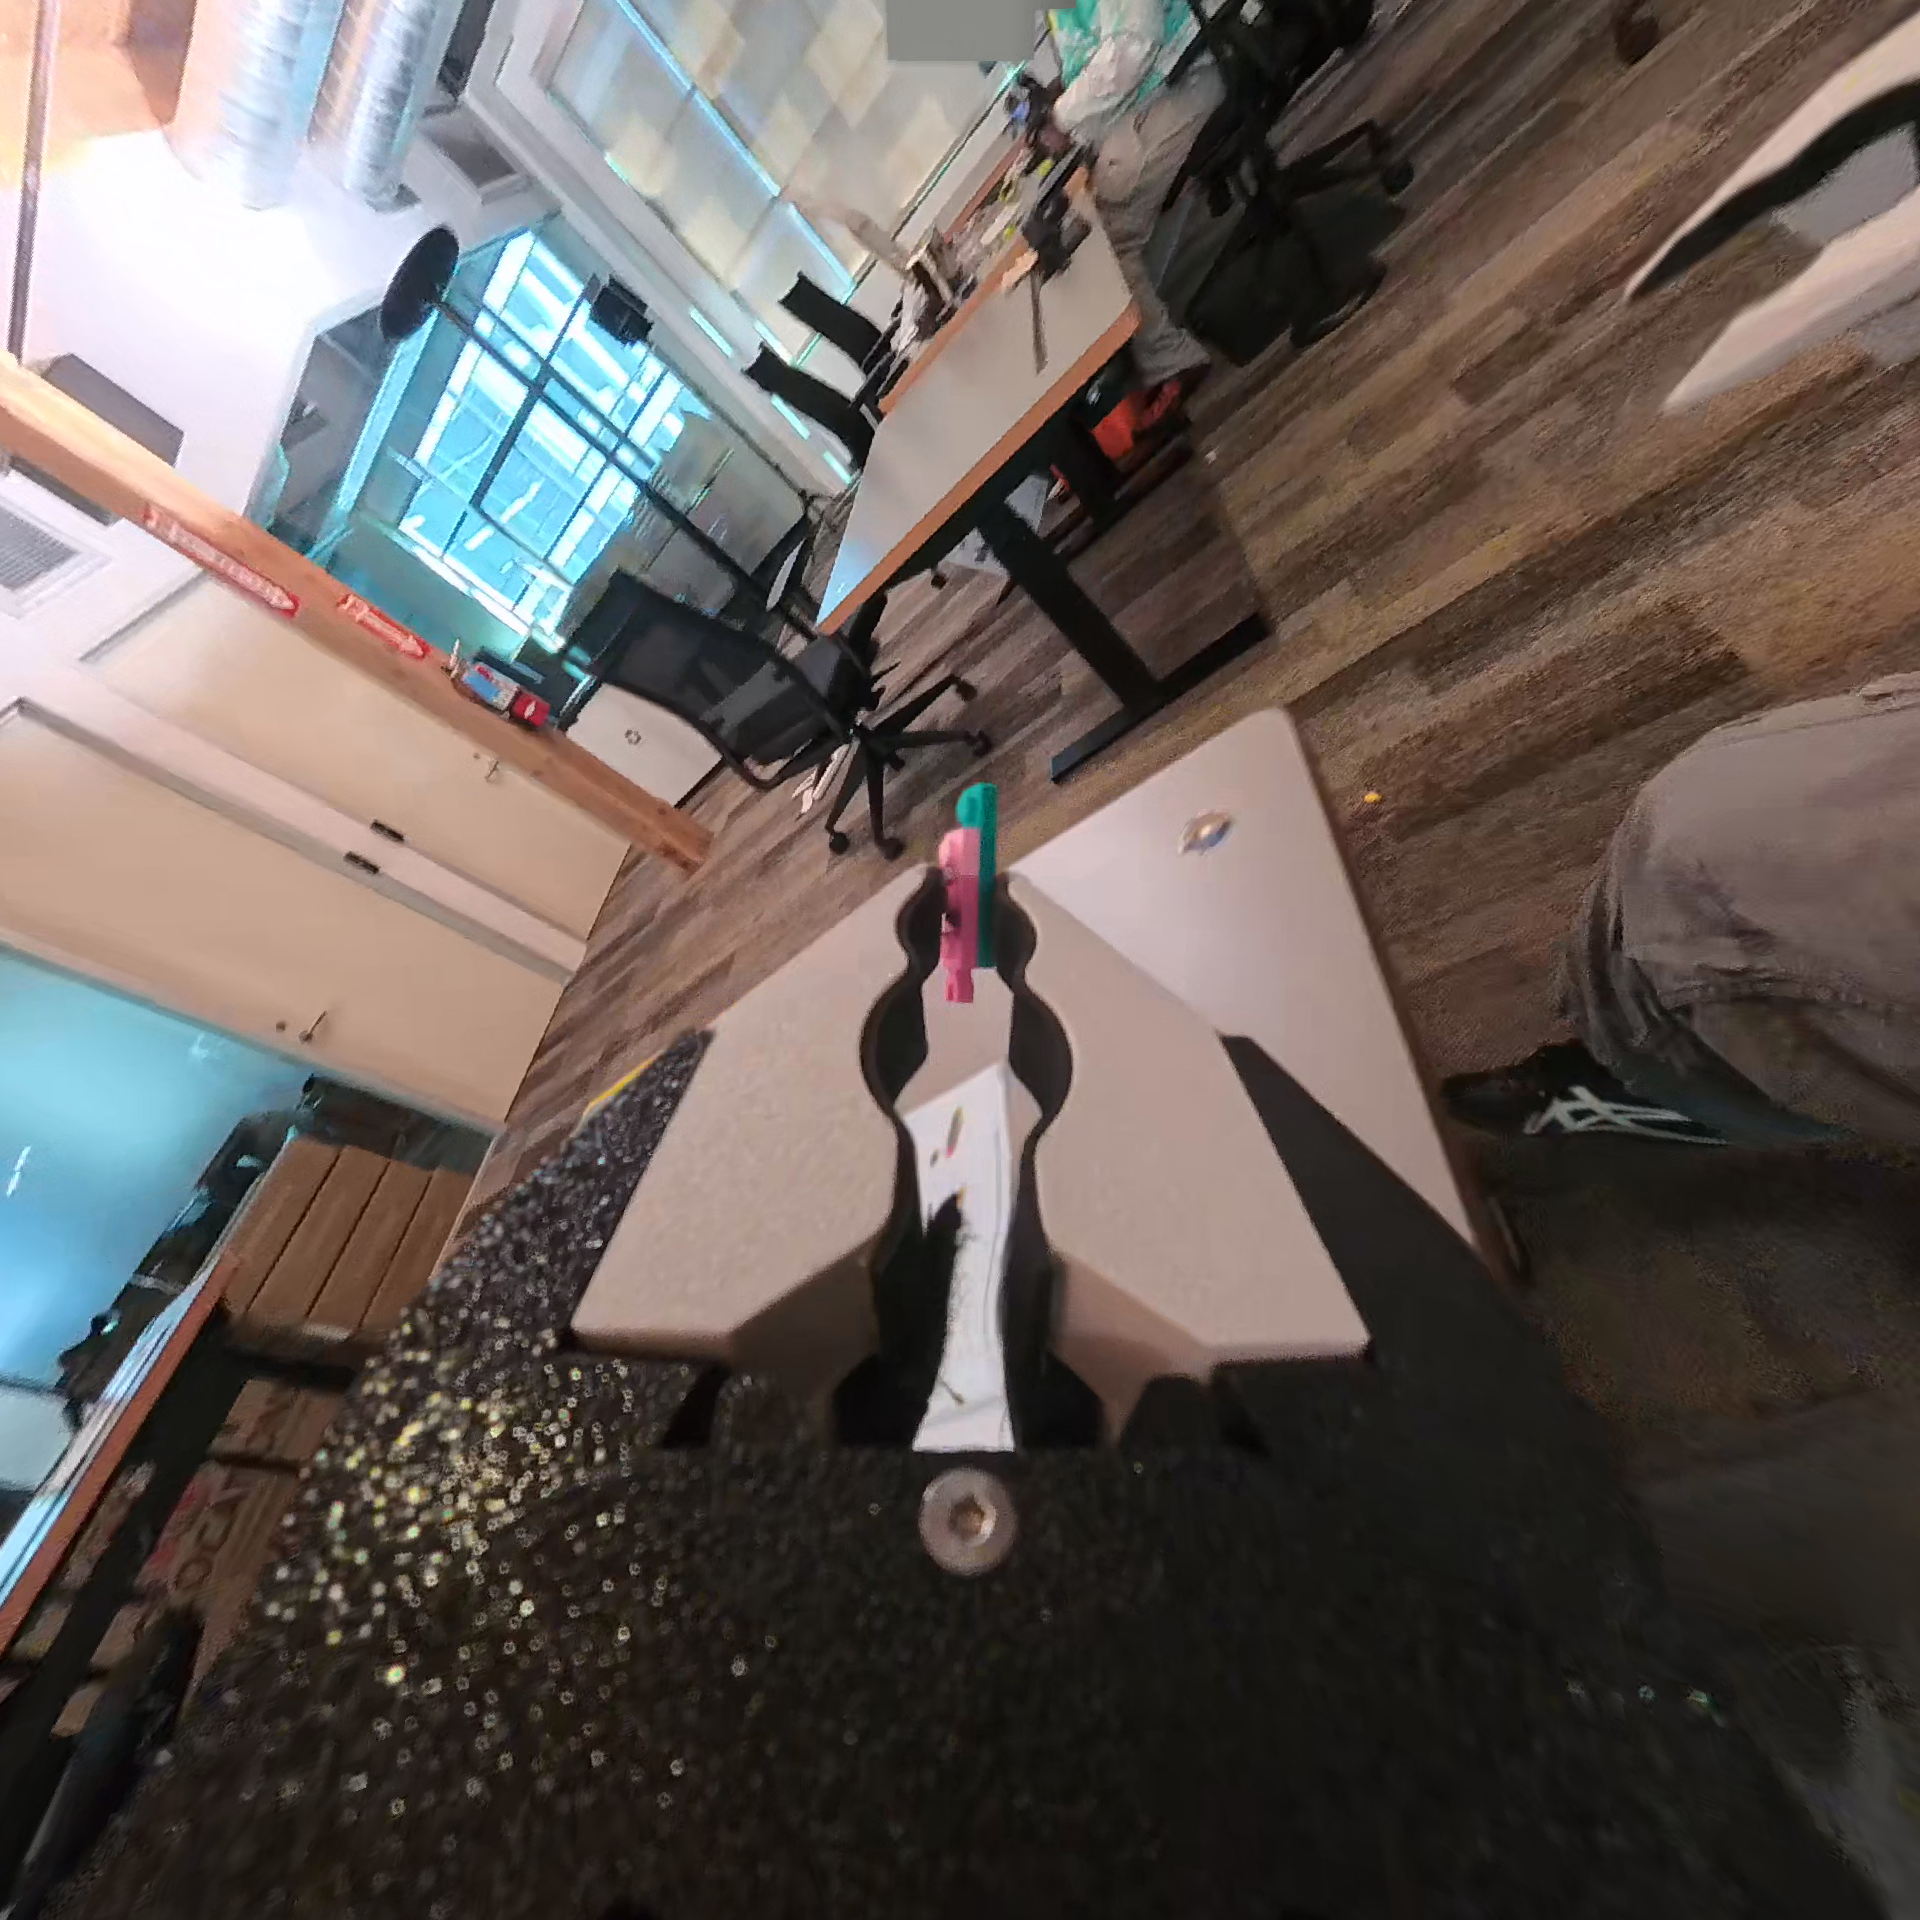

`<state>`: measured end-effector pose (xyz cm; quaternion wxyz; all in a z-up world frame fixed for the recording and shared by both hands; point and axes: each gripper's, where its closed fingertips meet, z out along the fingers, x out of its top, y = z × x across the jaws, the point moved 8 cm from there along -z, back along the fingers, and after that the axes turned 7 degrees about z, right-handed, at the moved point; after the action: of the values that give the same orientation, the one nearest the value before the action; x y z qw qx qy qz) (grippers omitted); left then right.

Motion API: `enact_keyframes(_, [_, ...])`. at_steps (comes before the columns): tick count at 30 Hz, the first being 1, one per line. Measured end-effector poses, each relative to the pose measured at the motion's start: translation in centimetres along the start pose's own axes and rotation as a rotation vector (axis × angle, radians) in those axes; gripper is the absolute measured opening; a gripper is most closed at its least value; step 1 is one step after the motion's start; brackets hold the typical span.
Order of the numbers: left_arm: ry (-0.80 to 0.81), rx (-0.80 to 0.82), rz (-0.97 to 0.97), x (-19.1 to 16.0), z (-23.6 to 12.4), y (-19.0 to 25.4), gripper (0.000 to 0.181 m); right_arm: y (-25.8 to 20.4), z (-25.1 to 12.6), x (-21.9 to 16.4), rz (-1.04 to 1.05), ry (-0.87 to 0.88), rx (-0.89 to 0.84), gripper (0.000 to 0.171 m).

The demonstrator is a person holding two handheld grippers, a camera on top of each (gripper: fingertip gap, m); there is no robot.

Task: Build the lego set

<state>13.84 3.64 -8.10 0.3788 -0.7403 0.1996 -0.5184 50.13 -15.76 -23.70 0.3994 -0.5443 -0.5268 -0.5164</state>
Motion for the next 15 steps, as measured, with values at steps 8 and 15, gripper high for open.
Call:
enact_keyframes(8, [0.2, -0.034, -0.123, 4.2, 9.9, 3.5, 0.007, 2.0, -2.1, -2.0, 0.019, -0.075, 0.001, 0.059])
enact_keyframes(15, [0.319, -0.089, -0.424, 2.7, 18.6, 4.2, 0.007, 4.4, -0.4, -3.9, 0.121, -0.13, -0.047, 0.06])
